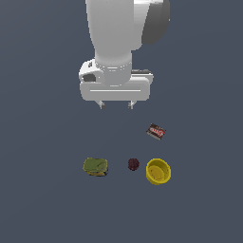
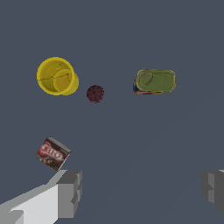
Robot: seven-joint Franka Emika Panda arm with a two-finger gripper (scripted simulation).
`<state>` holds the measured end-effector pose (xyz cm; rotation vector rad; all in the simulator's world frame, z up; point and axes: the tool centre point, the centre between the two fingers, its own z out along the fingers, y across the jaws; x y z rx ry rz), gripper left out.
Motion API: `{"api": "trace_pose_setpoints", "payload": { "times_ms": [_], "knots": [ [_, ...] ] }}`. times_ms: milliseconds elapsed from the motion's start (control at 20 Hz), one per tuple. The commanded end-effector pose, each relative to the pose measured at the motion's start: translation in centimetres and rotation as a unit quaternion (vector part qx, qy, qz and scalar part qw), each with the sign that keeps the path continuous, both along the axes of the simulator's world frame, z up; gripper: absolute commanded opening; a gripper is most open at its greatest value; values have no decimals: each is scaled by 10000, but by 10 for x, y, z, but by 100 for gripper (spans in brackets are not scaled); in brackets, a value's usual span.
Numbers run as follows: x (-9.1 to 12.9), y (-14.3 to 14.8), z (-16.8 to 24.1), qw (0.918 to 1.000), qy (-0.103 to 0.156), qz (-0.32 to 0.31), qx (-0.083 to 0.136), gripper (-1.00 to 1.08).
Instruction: Pick up a designated object from a clutter of objects.
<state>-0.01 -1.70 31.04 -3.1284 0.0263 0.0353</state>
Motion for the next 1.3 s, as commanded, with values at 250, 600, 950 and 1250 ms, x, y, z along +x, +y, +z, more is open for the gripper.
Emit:
{"api": "trace_pose_setpoints", "payload": {
  "times_ms": [250,600,950,1250],
  "knots": [
    [2,0,6,10000,-36,62,13,100],
    [3,-3,13,10000,-66,65,34,100],
    [5,10,-5,9993,-64,355,-20,100],
    [6,38,-42,9954,-62,945,-108,100]
  ]
}}
